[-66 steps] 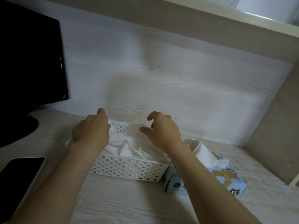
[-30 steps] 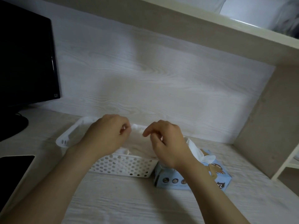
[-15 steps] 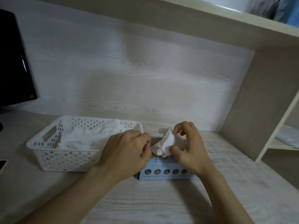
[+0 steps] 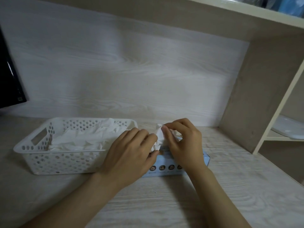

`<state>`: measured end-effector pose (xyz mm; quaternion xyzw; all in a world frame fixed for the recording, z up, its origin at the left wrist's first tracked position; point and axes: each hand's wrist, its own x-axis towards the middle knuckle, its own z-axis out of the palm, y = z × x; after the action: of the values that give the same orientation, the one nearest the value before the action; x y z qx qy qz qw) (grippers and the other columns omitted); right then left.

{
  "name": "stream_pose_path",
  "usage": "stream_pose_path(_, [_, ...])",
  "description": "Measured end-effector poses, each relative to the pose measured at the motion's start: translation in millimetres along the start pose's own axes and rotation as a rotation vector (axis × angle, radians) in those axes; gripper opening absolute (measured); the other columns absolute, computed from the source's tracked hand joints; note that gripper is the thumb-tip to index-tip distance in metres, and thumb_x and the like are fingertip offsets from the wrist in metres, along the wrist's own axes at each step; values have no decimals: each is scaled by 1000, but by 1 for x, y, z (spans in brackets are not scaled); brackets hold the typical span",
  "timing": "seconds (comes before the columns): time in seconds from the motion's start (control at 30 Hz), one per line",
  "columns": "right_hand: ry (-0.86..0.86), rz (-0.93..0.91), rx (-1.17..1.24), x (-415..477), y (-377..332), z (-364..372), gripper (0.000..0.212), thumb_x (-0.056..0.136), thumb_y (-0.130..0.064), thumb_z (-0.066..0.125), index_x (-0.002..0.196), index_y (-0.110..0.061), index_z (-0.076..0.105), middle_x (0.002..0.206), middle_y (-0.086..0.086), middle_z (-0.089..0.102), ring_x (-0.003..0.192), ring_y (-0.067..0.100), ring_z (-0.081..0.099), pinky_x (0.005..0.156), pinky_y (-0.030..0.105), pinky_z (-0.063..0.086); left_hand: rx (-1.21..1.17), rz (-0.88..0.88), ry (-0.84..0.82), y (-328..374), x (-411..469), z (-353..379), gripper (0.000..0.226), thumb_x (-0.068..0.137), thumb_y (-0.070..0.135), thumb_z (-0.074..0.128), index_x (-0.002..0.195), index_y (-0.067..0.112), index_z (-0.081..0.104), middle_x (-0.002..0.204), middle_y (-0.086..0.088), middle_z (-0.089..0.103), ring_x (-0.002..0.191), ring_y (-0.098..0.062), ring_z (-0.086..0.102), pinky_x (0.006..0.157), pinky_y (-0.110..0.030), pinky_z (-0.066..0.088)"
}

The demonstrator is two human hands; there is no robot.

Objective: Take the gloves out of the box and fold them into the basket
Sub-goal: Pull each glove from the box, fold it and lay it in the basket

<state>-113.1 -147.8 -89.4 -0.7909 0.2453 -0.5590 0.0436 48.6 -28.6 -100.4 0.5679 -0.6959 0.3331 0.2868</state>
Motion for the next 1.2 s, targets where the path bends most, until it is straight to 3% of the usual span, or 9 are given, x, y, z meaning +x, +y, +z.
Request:
stream_pose_path(0.2, [114, 111, 72, 4, -12, 0, 10, 104, -20, 67, 94, -20, 69, 86, -11, 67, 80, 6, 63, 72, 9, 41, 103, 48, -81, 3, -2, 1, 30, 106, 41, 52, 128, 24, 63, 117, -2, 57, 99, -22, 56, 78, -38, 50])
stream_pose_path(0.37, [195, 190, 216, 5, -22, -5, 13, 108, -20, 59, 96, -18, 62, 82, -13, 64, 75, 9, 61, 65, 12, 42, 160, 27, -191, 6, -4, 2, 47, 105, 56, 40, 116, 20, 67, 123, -1, 56, 103, -24, 52, 75, -40, 48])
stream_pose_path(0.53, [305, 208, 190, 6, -22, -6, 14, 109, -21, 56, 97, -16, 58, 78, -11, 63, 70, 12, 61, 58, 22, 46, 170, 34, -247, 7, -4, -2, 54, 105, 57, 34, 116, 19, 71, 133, 5, 57, 106, -23, 51, 76, -40, 48])
stream_pose_path(0.73, [554, 322, 180, 11, -22, -17, 15, 111, -25, 52, 99, -17, 54, 61, -5, 52, 51, 13, 48, 50, 22, 35, 167, 50, -236, 5, -5, -1, 50, 106, 56, 35, 98, 20, 69, 93, 8, 63, 103, -22, 51, 71, -38, 46])
stream_pose_path(0.87, [612, 353, 205, 11, -25, -25, 16, 111, -25, 51, 97, -19, 50, 50, -9, 42, 42, 11, 38, 44, 28, 28, 120, 15, -212, 8, -2, -5, 42, 100, 60, 44, 103, 21, 61, 83, 7, 61, 98, -19, 52, 64, -34, 51])
stream_pose_path(0.93, [535, 366, 254, 10, -27, -25, 20, 107, -22, 60, 88, -18, 55, 48, -7, 46, 41, 11, 40, 44, 31, 30, 58, -28, -147, 9, -1, -9, 41, 95, 61, 49, 107, 23, 57, 82, 8, 58, 89, -14, 52, 63, -29, 49])
stream_pose_path(1.0, [331, 429, 361, 9, -28, -25, 24, 101, -18, 68, 79, -14, 60, 48, -5, 47, 43, 13, 41, 46, 26, 30, -21, -57, -89, 9, 0, -11, 41, 98, 62, 48, 109, 24, 57, 87, 10, 58, 87, -14, 51, 75, -31, 47])
stream_pose_path(1.1, [10, 547, 636, 8, -31, -24, 20, 99, -13, 71, 81, -8, 64, 55, 13, 49, 50, 23, 46, 50, 29, 40, -130, -89, -10, 8, -1, -15, 47, 105, 60, 36, 106, 21, 63, 105, 6, 60, 97, -20, 53, 88, -41, 42])
stream_pose_path(1.2, [-147, 598, 846, 9, -34, -27, 19, 100, -7, 68, 83, -2, 63, 68, 29, 57, 55, 32, 61, 44, 30, 49, -165, -143, 108, 6, -1, -19, 57, 105, 62, 34, 96, 18, 68, 100, 5, 63, 94, -22, 55, 87, -45, 41])
